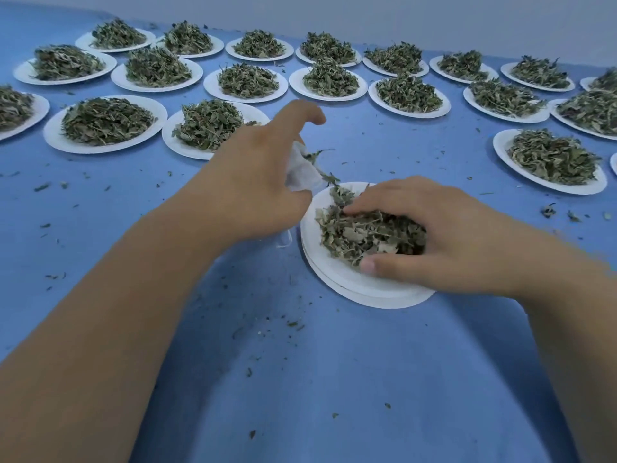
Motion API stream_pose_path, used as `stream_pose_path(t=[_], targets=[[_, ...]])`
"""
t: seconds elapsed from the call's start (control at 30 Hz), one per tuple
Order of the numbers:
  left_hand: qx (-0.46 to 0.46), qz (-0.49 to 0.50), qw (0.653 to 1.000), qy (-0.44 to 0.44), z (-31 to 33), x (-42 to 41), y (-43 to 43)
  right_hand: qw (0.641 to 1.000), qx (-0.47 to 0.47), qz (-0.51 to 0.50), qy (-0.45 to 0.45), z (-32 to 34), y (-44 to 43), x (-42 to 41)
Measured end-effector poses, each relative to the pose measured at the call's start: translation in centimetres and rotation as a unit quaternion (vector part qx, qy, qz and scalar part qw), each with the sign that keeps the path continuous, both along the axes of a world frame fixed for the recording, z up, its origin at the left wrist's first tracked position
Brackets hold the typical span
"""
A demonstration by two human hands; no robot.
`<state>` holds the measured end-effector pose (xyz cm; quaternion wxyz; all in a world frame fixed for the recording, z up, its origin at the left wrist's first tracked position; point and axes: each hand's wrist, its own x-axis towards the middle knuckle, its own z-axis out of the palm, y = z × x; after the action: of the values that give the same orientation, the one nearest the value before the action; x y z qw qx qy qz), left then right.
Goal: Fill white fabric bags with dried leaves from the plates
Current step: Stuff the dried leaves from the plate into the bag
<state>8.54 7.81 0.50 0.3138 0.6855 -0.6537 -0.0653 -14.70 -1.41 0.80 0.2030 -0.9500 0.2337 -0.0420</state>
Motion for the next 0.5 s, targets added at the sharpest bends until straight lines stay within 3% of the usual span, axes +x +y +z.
stream_pose_path(t=[0.23,0.4,0.5], targets=[[0.126,0.025,0.992,-0.010,-0.1,1.7,0.1,0.995,0.001,-0.035,-0.091,-0.5,-0.1,0.2],[0.230,0.036,0.968,-0.089,0.5,2.2,0.8,0.997,-0.011,-0.034,-0.062,-0.5,0.0,0.4],[0.226,0.048,0.966,-0.114,0.7,2.2,0.8,0.997,-0.025,-0.033,-0.065,-0.9,0.0,0.7]])
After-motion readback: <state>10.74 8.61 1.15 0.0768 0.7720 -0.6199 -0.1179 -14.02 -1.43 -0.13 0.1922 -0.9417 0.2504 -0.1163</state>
